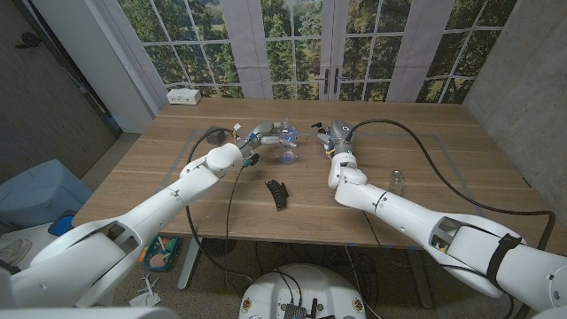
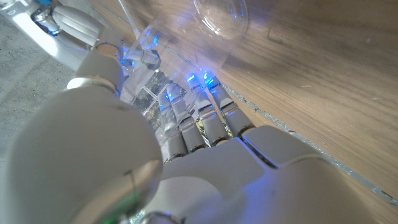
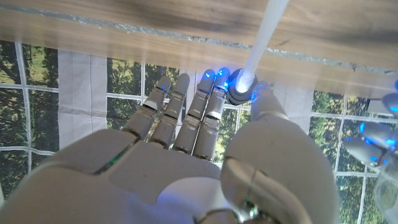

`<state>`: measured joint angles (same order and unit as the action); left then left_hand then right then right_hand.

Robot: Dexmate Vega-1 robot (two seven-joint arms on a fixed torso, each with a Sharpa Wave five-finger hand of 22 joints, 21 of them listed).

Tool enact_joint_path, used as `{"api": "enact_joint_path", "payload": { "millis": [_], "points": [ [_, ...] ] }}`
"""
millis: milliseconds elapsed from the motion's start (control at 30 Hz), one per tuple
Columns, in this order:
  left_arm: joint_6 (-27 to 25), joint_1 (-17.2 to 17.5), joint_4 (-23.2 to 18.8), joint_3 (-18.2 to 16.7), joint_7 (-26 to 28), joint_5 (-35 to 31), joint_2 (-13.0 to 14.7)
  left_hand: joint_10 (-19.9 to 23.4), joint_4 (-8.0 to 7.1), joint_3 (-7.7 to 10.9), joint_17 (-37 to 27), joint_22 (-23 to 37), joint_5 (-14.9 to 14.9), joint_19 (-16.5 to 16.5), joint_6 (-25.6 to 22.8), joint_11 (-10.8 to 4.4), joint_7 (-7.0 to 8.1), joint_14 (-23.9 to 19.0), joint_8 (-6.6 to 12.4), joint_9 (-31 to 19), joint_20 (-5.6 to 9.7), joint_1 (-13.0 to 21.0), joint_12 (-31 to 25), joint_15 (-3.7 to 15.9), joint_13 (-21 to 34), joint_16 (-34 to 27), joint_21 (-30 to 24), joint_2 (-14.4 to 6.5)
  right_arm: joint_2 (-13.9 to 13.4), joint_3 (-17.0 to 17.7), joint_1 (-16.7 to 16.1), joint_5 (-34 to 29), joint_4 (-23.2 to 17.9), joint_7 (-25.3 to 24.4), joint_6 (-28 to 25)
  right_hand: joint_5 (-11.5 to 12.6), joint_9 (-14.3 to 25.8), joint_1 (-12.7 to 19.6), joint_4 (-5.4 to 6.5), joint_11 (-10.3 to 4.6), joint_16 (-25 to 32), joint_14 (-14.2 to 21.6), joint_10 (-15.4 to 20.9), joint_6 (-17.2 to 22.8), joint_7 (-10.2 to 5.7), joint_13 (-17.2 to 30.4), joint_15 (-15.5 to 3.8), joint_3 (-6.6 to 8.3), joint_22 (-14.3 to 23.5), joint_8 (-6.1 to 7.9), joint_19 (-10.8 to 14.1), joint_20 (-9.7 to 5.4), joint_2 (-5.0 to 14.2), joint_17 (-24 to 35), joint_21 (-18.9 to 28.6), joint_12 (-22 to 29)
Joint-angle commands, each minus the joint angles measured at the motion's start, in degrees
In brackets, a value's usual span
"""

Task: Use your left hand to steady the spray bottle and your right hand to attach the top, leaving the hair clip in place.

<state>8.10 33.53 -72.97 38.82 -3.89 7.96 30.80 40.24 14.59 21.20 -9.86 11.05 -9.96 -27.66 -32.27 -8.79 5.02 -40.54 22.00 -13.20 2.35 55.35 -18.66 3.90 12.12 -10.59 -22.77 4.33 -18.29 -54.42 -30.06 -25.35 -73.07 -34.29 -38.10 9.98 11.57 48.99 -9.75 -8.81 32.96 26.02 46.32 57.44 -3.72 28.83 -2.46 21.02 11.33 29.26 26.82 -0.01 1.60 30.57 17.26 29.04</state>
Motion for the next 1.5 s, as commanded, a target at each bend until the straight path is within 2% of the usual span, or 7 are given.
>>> {"api": "enact_joint_path", "payload": {
  "millis": [33, 367, 733, 900, 1133, 1267, 1500],
  "points": [
    [-0.4, -0.1, -0.5, 0.2, -0.2, -0.2, 0.0, 20.0, -4.86, 4.67, -0.2, 0.1, 0.1, 0.0, -18.6, -2.36, -3.85, -0.3, 0.15, -0.1, 1.96, 12.6, -0.2, 9.53, 0.3, 0.0, -0.4, -13.3, 1.0, 4.7, -2.6, 3.2, 1.9, -12.4, 10.9, 0.2, 0.1, 3.7, 0.09, 0.02, -0.2, 0.5, -0.6, 2.0, -1.13, 0.3, -9.0, 0.51, 0.1, 0.34, 0.4, -0.13, 3.92, 0.1, 0.4, 0.2],
    [-0.3, -0.1, -0.7, 0.2, -0.2, -0.4, 0.0, 20.0, -4.81, 4.67, -0.2, 0.1, 0.1, 0.0, -18.7, -2.51, -3.96, -0.3, 0.05, -0.1, 2.07, 12.7, -0.1, 9.6, 0.4, 0.0, -0.5, -13.3, 1.9, 6.8, -3.1, 4.9, 3.1, -17.1, 17.8, 0.2, 0.1, 3.9, 0.24, -0.44, -0.4, 0.6, -0.4, 2.2, -0.8, 0.6, -8.89, 0.39, 0.1, 0.43, 0.7, -0.16, 3.81, 0.1, 0.6, 0.3],
    [-0.5, 0.1, -1.3, 0.2, -0.1, -0.5, 0.3, 20.0, -4.81, 4.66, -0.2, 0.1, 0.1, 0.0, -18.7, -2.44, -3.93, -0.3, -0.03, -0.1, 2.13, 12.7, 0.0, 9.58, 0.5, 0.0, -0.5, -13.3, 4.1, 8.4, -2.4, 6.4, 7.5, -23.3, 26.5, 0.3, 0.0, 4.3, 0.3, -0.36, -0.5, 0.9, -0.5, 2.3, -0.53, 0.6, -8.95, 0.37, 0.1, 0.48, 0.9, -0.22, 3.82, 0.2, 0.9, 0.2],
    [-0.9, 0.1, -2.1, 0.2, -0.1, -0.8, 0.6, 20.0, -4.85, 4.64, -0.2, 0.1, 0.1, 0.0, -18.8, -2.31, -3.93, -0.3, -0.08, -0.1, 2.13, 12.6, 0.1, 9.55, 0.5, 0.0, -0.6, -13.3, 5.3, 9.3, -2.1, 7.7, 9.5, -26.1, 32.7, 0.3, 0.0, 4.5, 0.3, -0.1, -0.6, 0.9, -0.5, 2.3, -0.43, 0.5, -8.95, 0.33, 0.1, 0.49, 0.9, -0.25, 3.75, 0.2, 0.9, 0.0],
    [-1.3, -0.1, -2.6, 0.4, -0.5, -1.0, 0.8, 20.1, -4.8, 4.62, -0.2, 0.0, 0.0, 0.0, -18.8, -2.43, -3.93, -0.3, -0.15, -0.2, 2.13, 12.7, 0.1, 9.6, 0.6, 0.0, -0.6, -13.3, 6.4, 9.3, -1.2, 6.8, 11.6, -29.3, 35.9, 0.3, 0.0, 4.9, 0.19, -0.16, -0.8, 0.9, -0.4, 2.4, -0.29, 0.4, -9.06, 0.36, 0.1, 0.52, 0.9, -0.2, 3.69, 0.2, 1.0, -0.1],
    [-1.9, -0.3, -3.1, 0.5, -1.0, -1.2, 1.0, 20.1, -4.8, 4.64, -0.2, 0.0, 0.0, 0.1, -18.9, -2.34, -4.0, -0.2, -0.16, -0.2, 2.18, 12.7, 0.1, 9.55, 0.6, 0.0, -0.6, -13.3, 7.8, 11.1, -1.6, 4.6, 12.5, -29.7, 37.8, 0.3, 0.0, 5.0, 0.22, -0.18, -0.8, 0.9, -0.5, 2.4, -0.32, 0.4, -8.97, 0.33, 0.1, 0.53, 0.8, -0.2, 3.66, 0.3, 1.0, -0.2],
    [-2.9, -0.9, -3.7, 0.9, -1.7, -1.7, 1.4, 20.2, -4.72, 4.66, -0.2, 0.0, 0.0, 0.1, -19.1, -2.15, -4.16, -0.3, -0.18, -0.2, 2.21, 12.8, 0.1, 9.62, 0.6, 0.0, -0.7, -13.2, 11.8, 16.9, -2.6, -0.4, 14.8, -29.7, 43.1, 0.3, -0.1, 5.2, 0.29, -0.09, -1.0, 0.6, -1.2, 2.6, -0.36, 0.3, -8.83, 0.16, 0.2, 0.59, 0.4, -0.14, 3.5, 0.4, 1.0, -0.6]
  ]
}}
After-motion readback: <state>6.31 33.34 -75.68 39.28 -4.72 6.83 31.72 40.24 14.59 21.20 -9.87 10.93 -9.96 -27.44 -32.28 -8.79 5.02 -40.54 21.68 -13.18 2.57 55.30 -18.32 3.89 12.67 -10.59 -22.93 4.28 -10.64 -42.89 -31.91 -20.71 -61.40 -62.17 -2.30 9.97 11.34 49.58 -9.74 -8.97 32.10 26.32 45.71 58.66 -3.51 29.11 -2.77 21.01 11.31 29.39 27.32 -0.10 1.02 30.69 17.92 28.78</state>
